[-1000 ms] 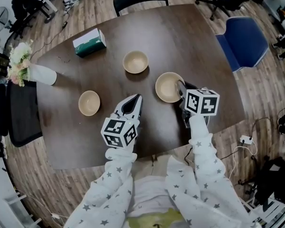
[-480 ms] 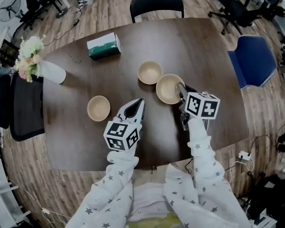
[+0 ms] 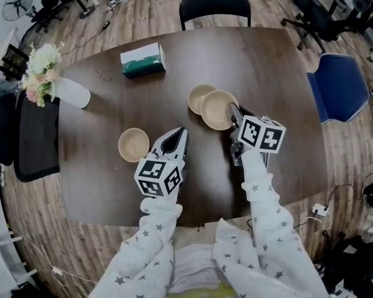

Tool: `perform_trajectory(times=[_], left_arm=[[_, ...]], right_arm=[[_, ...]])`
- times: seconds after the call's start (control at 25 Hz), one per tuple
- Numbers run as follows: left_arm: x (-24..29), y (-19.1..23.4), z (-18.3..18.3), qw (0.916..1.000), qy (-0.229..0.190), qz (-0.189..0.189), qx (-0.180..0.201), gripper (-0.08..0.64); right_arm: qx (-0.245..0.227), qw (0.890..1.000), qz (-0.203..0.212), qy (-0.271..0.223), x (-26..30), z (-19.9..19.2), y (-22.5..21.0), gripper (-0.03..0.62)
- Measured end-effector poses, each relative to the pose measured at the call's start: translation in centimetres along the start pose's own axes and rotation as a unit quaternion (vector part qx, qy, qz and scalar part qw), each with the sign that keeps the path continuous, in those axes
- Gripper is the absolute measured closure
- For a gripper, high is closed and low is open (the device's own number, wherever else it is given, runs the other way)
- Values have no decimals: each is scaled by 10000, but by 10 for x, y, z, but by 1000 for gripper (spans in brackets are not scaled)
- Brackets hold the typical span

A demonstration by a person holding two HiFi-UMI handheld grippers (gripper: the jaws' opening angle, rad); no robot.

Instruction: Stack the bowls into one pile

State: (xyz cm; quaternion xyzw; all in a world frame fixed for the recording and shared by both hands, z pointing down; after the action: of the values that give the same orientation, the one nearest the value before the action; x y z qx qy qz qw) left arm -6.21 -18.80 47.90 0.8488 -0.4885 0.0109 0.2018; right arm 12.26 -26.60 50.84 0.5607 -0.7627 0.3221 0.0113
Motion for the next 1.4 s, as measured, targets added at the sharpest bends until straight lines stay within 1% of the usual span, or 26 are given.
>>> perform_trajectory(times=[0.16, 0.4, 0.64, 0.8, 1.0, 1.28, 1.4], left_arm=[[9, 8, -3, 10000, 73, 13, 30, 534], [24, 15, 1, 9999, 105, 5, 78, 534], [32, 21, -1, 9999, 150, 18, 26, 534], [35, 24, -5, 9998, 195, 26, -1, 534], [35, 25, -8, 9997, 236, 63, -45, 535], [35, 26, -10, 9996, 248, 84, -67, 534], [34, 26, -11, 9996, 250, 78, -78, 534]], right_arm=[[5, 9999, 107, -75, 22, 6, 9, 557], [-95, 9999, 76, 2, 46, 8, 13, 557], [-339, 9993, 11, 186, 66, 4, 15, 557], [-587, 9977, -54, 340, 76, -1, 14, 557], [-662, 9968, -3, 443, 80, -6, 16, 557], [-1220, 9910, -21, 545, 83, -9, 21, 557], [-1348, 9891, -3, 592, 83, -10, 23, 557]])
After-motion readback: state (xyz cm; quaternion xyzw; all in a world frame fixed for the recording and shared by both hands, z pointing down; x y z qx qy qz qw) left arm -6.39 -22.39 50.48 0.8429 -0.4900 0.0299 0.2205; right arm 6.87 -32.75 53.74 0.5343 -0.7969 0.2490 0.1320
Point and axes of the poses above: the fingertips, and each gripper's own axes: x forward along the fingers, y to its left, z out of its top, the point moved 3 cm from there along -x, backward along the fingers, and after that the axes turned 10 degrees about -y, right-handed, at the moved point
